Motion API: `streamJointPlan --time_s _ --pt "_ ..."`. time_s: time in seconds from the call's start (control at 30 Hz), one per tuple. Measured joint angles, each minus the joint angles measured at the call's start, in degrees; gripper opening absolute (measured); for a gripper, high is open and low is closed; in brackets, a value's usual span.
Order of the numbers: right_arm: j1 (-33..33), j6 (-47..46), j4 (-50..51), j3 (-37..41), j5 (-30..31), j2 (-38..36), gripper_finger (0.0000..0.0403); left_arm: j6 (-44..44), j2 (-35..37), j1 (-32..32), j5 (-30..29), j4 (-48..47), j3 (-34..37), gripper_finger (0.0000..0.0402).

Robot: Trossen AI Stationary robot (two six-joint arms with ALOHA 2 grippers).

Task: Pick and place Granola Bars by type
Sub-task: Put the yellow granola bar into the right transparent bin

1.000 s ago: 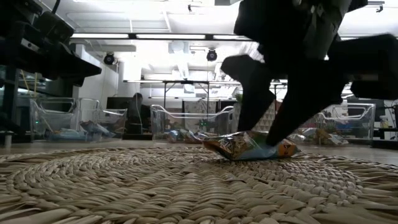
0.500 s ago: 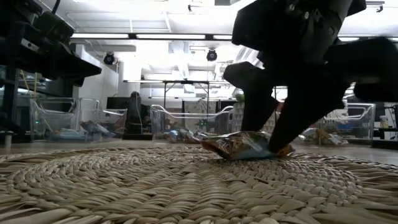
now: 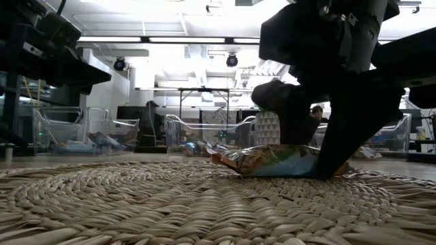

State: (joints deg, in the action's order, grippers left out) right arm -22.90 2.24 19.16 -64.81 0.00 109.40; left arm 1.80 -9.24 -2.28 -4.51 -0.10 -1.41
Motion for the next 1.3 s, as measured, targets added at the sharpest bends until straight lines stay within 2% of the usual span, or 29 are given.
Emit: streamJointPlan --time_s 0.23,0.53,0.77,1.07,1.3 --pt "0.0 -2.3 0.6 -0.2 -0.1 0.7 0.0177 0.0 0.0 0.0 0.0 0.0 0.0 0.0001" --pt "0.0 -2.4 1.0 -0.1 0.0 0.8 0.0118 0.0 0.0 0.0 0.0 0.0 0.0 0.0001" --pt "0.0 -3.8 0.9 -0.1 0.7 0.8 0.0088 0.0 0.0 0.0 0.0 0.0 0.0 0.0001" --pt "0.0 -5.0 0.1 -0.9 0.8 1.0 0.0078 0.0 0.0 0.0 0.0 0.0 0.0 0.0001" --pt "0.0 -4.9 0.1 -5.4 3.0 1.2 0.0078 0.0 0.0 0.0 0.0 0.0 0.0 0.0001"
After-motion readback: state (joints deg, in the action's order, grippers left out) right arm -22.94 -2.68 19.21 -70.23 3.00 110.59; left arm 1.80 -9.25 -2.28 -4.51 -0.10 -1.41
